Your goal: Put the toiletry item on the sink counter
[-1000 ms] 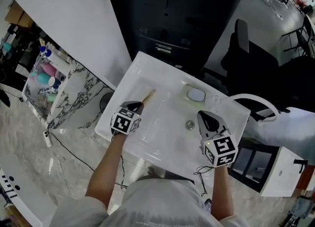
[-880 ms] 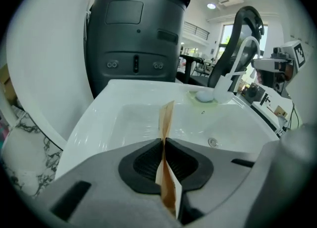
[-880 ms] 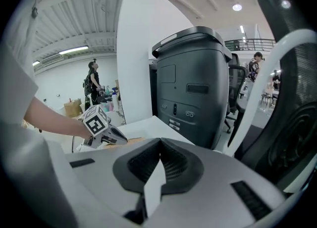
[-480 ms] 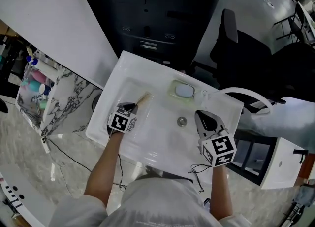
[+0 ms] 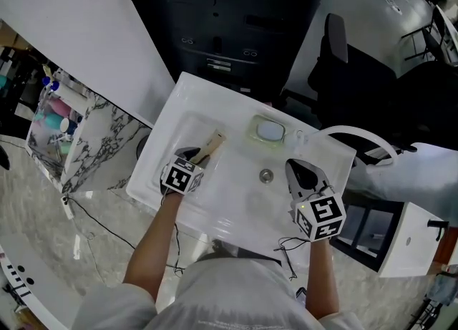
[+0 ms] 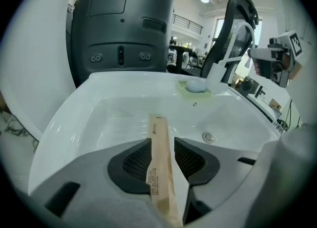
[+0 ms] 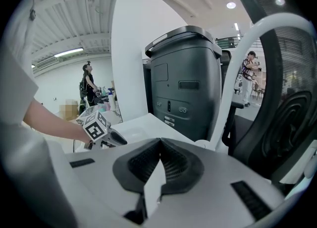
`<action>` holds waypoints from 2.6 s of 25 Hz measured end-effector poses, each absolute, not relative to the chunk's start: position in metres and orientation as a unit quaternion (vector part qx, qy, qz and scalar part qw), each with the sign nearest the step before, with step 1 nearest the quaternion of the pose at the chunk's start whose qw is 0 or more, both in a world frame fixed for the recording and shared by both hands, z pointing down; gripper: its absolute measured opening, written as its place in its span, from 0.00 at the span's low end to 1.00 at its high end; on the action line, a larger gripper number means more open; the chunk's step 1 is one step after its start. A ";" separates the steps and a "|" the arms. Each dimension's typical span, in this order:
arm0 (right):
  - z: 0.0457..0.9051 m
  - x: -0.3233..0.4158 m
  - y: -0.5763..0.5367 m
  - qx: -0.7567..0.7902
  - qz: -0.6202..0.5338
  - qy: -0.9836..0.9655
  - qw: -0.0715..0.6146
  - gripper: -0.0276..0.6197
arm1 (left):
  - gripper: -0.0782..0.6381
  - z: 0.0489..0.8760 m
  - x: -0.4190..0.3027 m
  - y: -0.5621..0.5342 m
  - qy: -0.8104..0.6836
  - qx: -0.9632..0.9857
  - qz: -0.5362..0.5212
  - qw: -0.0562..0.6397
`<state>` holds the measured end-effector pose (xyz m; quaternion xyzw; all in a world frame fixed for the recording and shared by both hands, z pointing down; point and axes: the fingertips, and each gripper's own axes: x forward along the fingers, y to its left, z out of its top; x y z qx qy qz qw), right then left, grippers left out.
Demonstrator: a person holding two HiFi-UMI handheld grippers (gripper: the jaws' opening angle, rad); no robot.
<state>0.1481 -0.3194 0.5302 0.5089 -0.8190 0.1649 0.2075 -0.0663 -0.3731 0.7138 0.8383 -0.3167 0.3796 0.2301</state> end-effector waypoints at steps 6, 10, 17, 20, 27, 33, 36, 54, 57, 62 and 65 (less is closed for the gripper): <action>0.514 0.136 -0.319 0.505 0.145 -0.826 0.203 0.04 | 0.29 0.669 -0.073 -0.372 -0.334 0.857 0.312 0.237; 0.497 0.122 -0.312 0.502 0.126 -0.832 0.199 0.04 | 0.27 0.630 -0.086 -0.372 -0.357 0.869 0.266 0.217; 0.458 0.103 -0.300 0.507 0.082 -0.838 0.184 0.04 | 0.15 0.553 -0.116 -0.358 -0.387 0.884 0.195 0.174; 0.443 0.094 -0.293 0.510 0.063 -0.840 0.175 0.04 | 0.13 0.525 -0.130 -0.345 -0.397 0.889 0.173 0.152; 0.407 0.071 -0.286 0.504 0.016 -0.849 0.160 0.04 | 0.12 0.458 -0.158 -0.322 -0.416 0.895 0.137 0.088; 0.369 0.053 -0.288 0.497 -0.024 -0.855 0.142 0.04 | 0.12 0.398 -0.173 -0.303 -0.424 0.898 0.109 0.039; 0.353 0.043 -0.291 0.490 -0.044 -0.859 0.141 0.04 | 0.12 0.377 -0.181 -0.297 -0.429 0.897 0.098 0.026; 0.321 0.028 -0.282 0.477 -0.088 -0.864 0.135 0.04 | 0.12 0.316 -0.185 -0.271 -0.448 0.890 0.071 -0.038; 0.324 0.029 -0.279 0.476 -0.088 -0.864 0.140 0.04 | 0.12 0.318 -0.182 -0.268 -0.446 0.891 0.074 -0.038; 0.326 0.034 -0.276 0.477 -0.085 -0.864 0.138 0.04 | 0.12 0.321 -0.179 -0.265 -0.446 0.891 0.077 -0.034; 0.329 0.036 -0.274 0.476 -0.082 -0.865 0.138 0.04 | 0.12 0.323 -0.177 -0.263 -0.445 0.892 0.078 -0.031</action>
